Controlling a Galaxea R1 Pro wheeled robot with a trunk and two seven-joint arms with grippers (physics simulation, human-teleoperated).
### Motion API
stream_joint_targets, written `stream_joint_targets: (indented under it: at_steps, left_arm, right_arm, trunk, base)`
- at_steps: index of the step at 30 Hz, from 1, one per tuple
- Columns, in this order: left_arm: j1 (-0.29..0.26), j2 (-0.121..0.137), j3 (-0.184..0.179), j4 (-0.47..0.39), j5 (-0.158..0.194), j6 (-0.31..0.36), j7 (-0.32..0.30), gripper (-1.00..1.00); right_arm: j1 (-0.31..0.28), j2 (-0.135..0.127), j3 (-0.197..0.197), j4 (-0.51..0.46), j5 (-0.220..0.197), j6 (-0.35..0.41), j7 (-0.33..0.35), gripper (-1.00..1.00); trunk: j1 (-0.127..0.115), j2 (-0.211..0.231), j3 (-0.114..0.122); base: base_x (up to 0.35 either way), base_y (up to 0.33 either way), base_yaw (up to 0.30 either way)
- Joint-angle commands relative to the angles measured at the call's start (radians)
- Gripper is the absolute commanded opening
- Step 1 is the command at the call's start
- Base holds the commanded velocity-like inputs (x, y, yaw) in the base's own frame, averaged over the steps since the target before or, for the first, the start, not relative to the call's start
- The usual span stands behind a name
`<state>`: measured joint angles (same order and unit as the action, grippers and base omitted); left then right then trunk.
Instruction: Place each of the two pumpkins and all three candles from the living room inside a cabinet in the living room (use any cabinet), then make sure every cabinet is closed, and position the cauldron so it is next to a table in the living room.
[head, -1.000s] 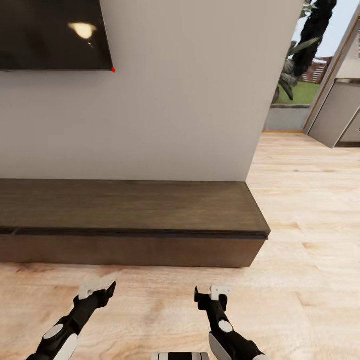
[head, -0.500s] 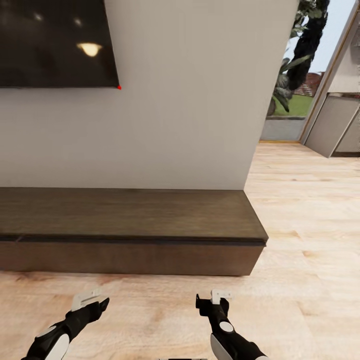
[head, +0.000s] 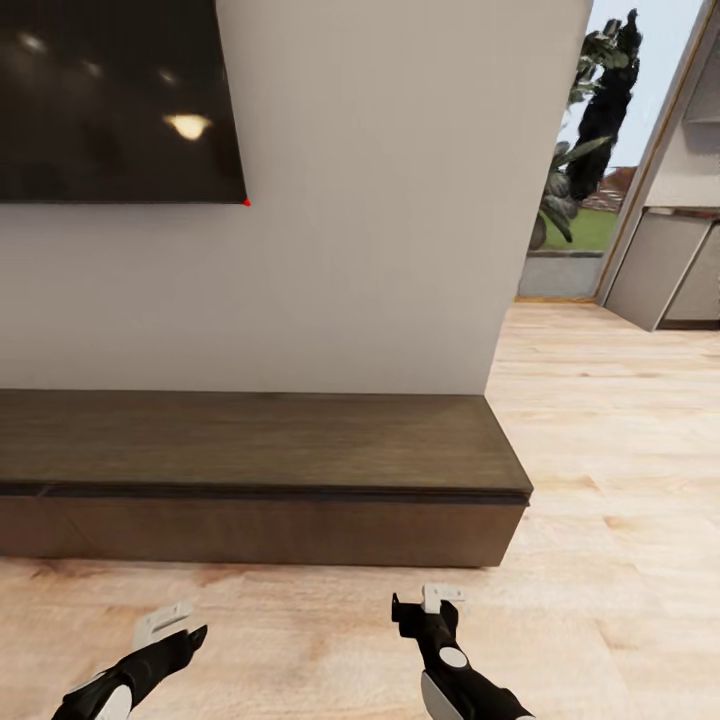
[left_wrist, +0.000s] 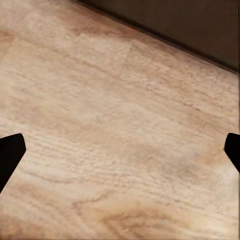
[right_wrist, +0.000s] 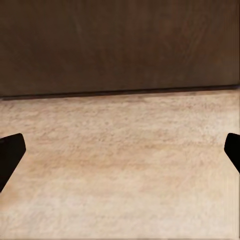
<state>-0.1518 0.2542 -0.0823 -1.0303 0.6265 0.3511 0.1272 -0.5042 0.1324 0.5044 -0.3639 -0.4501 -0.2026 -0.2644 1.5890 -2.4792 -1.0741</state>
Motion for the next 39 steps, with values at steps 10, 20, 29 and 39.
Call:
stream_joint_targets:
  at_steps: [10,20,29,39]
  left_arm:
    - [-0.014,-0.054,-0.008,0.112,-0.005,-0.013,0.015,1.00]
    - [-0.027,-0.059,-0.008,0.139,-0.002,-0.012,0.016,1.00]
    - [-0.029,-0.054,-0.008,0.334,-0.025,-0.015,0.014,1.00]
    - [-0.029,-0.062,-0.012,0.529,-0.089,-0.090,0.014,1.00]
  right_arm:
    - [0.003,0.006,0.007,0.002,-0.012,-0.004,0.000,1.00]
    - [0.005,0.007,0.005,0.004,-0.016,-0.002,0.001,1.00]
    - [0.004,0.006,0.005,0.109,-0.021,-0.004,0.001,1.00]
    - [0.004,0.003,0.002,0.302,-0.025,-0.011,0.067,1.00]
  trunk:
    - [-0.039,0.070,0.031]
    - [-0.077,0.140,0.062]
    - [-0.111,0.203,0.090]
    - [-0.150,0.273,0.121]
  base:
    - [0.000,0.000,0.000]
    - [0.000,0.000,0.000]
    - [0.000,0.000,0.000]
    - [0.000,0.000,0.000]
